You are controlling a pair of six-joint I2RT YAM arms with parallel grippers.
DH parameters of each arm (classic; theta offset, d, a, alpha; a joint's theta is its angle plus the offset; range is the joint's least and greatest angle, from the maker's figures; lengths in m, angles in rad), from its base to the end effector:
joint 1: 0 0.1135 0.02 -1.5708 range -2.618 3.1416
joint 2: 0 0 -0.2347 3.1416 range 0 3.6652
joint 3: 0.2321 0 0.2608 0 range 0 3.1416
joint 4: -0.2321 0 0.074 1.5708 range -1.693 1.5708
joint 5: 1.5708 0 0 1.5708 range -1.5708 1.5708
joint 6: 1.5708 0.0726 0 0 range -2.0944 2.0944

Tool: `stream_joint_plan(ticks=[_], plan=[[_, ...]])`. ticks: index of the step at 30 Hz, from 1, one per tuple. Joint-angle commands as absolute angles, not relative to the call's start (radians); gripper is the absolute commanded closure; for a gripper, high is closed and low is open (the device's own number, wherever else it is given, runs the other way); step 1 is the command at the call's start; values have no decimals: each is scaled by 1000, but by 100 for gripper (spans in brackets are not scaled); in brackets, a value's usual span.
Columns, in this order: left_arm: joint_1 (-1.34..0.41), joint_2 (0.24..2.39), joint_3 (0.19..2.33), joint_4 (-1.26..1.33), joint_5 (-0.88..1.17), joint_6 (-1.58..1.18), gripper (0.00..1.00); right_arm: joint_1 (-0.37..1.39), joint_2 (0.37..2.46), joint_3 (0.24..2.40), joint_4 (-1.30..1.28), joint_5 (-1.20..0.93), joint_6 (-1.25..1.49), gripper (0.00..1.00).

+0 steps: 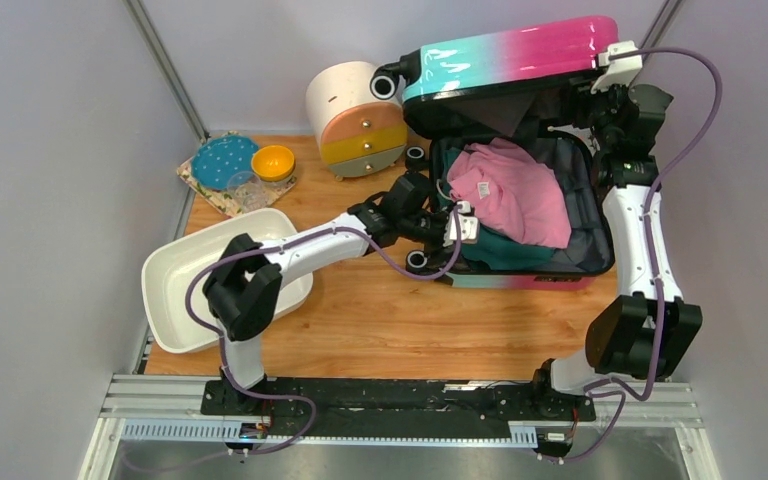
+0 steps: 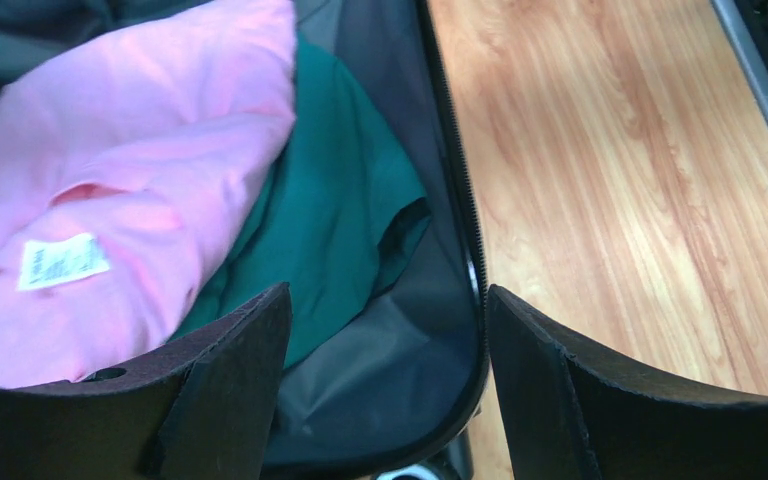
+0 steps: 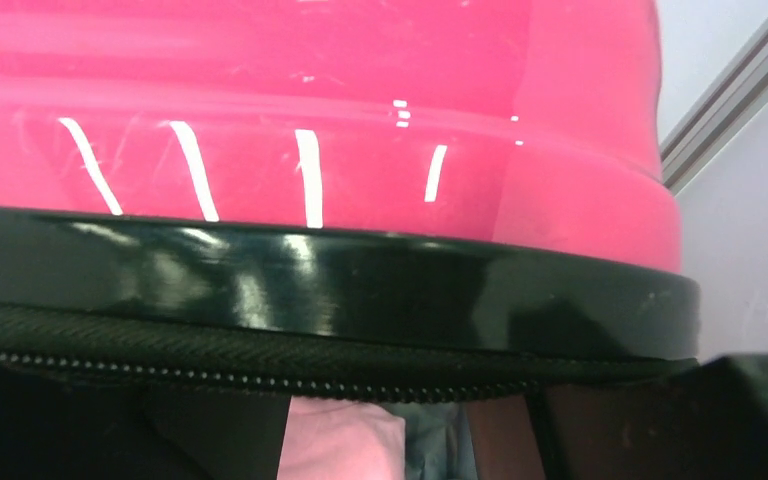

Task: Open, take out, and arrange the luggage

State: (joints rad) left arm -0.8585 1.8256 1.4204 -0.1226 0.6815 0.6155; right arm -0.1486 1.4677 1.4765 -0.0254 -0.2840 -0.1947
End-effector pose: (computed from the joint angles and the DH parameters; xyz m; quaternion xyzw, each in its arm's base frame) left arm 0.2586 -0.3695 0.2300 0.6725 0.4932 -0.3445 0.4310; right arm 0.3915 -0.0380 0.4068 -0.1155 0.7033 -0.0192 0.7012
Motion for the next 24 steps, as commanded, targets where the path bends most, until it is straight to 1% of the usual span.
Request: stream_joint_plan(ticks=[1,4,7,8,10,11,12,14,15,16,17,20,24], plan=[[-900,1873,1482,-227,793,675,21,-137,1520,1578,40,-186,-187,39],[-931,1908,1462,-229,792,667,20,-135,1554,1623,38,-152,-187,38],[-951,1950,1459,-216,721,621,20,-129,1597,1670,34,-107,-186,36],[-963,1976,1466,-212,660,606,21,-129,1608,1680,32,-98,-184,36],[-969,2000,1476,-232,644,592,23,-127,1644,1715,32,-71,-167,35],[-973,2015,1480,-264,647,598,26,-127,1658,1729,29,-57,-164,35],[-976,2020,1480,-284,652,620,43,-127,1672,1762,28,-20,-160,35],[-985,2011,1468,-355,698,653,62,-127,1709,1795,26,35,-152,35],[-995,2000,1453,-363,707,678,80,-127,1718,1818,26,78,-150,35],[-1002,1982,1427,-361,715,689,91,-127,1733,1830,31,95,-149,35],[-1006,1936,1363,-339,729,698,100,-127,1739,1841,34,112,-150,35],[-1031,1846,1242,-295,741,756,100,-127,1766,1881,29,138,-156,35],[-1051,1816,1209,-302,706,763,100,-127,1798,1914,15,138,-152,35]])
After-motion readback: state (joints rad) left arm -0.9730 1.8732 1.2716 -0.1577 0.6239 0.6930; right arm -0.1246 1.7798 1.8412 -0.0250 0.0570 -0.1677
